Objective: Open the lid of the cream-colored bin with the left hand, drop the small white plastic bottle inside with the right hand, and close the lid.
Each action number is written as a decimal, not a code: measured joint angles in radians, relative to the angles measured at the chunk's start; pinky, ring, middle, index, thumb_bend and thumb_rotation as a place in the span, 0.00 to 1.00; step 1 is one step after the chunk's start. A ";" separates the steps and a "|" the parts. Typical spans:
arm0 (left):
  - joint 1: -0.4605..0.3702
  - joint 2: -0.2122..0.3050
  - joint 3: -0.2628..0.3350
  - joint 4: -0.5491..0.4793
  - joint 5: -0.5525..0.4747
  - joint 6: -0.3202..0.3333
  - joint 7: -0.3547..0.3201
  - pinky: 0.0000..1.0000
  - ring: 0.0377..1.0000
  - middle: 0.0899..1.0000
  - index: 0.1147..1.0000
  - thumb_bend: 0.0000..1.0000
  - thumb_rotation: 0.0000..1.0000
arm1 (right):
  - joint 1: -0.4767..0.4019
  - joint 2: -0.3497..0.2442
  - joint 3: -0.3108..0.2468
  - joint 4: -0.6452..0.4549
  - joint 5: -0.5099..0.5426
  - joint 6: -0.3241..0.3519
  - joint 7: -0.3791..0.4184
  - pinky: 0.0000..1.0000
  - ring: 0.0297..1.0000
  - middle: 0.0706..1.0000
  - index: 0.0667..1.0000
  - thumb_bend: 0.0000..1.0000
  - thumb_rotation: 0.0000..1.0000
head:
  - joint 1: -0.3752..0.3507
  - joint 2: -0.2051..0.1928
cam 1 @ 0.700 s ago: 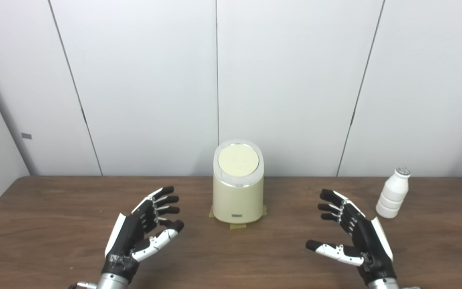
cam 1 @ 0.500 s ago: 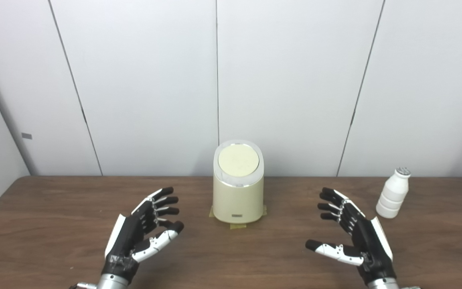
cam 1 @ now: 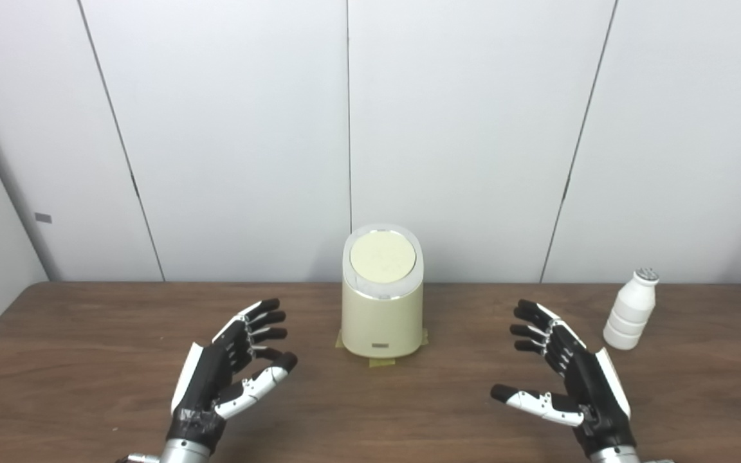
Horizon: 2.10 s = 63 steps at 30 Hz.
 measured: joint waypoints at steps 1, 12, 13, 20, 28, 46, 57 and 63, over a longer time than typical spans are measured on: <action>-0.004 -0.003 0.000 0.000 0.015 0.000 0.007 0.72 0.81 0.83 0.86 0.71 0.37 | 0.000 -0.001 0.000 0.001 0.003 -0.001 0.001 0.72 0.77 0.82 0.83 0.83 0.19 | 0.000 0.000; -0.259 -0.028 0.019 0.003 0.099 0.085 0.109 0.86 0.88 0.87 0.89 0.74 0.32 | 0.000 -0.007 0.000 0.021 0.008 -0.007 0.007 0.72 0.77 0.80 0.82 0.85 0.20 | 0.015 0.001; -0.281 -0.027 0.018 0.007 0.100 0.095 0.109 0.86 0.89 0.87 0.89 0.73 0.31 | 0.000 -0.007 0.000 0.020 0.008 -0.005 0.008 0.72 0.77 0.80 0.82 0.85 0.20 | 0.015 0.001; -0.356 -0.020 -0.014 0.087 0.156 0.130 0.117 0.89 0.91 0.88 0.90 0.77 0.33 | 0.010 -0.008 0.002 -0.009 0.007 0.020 0.010 0.72 0.76 0.81 0.83 0.83 0.20 | 0.012 0.009; -0.426 0.004 -0.113 0.199 0.380 0.141 0.177 0.98 0.96 0.93 0.93 0.86 0.37 | 0.012 -0.011 0.006 -0.014 0.005 0.029 0.016 0.73 0.78 0.82 0.84 0.83 0.21 | 0.005 0.012; -0.544 0.017 -0.213 0.383 0.543 0.217 0.192 1.00 1.00 1.00 1.00 1.00 0.43 | 0.016 -0.026 0.036 -0.048 -0.057 0.061 0.020 0.69 0.77 0.84 0.85 0.84 0.20 | -0.012 0.012; -0.597 0.026 -0.266 0.379 0.618 0.331 0.172 1.00 1.00 1.00 1.00 1.00 0.41 | 0.016 -0.007 0.037 -0.059 -0.078 0.064 0.002 0.67 0.76 0.83 0.84 0.84 0.21 | -0.028 0.009; -0.628 0.041 -0.299 0.379 0.656 0.354 0.164 1.00 1.00 1.00 1.00 1.00 0.40 | 0.019 0.000 0.040 -0.082 -0.095 0.069 -0.002 0.68 0.77 0.83 0.84 0.83 0.21 | -0.035 0.012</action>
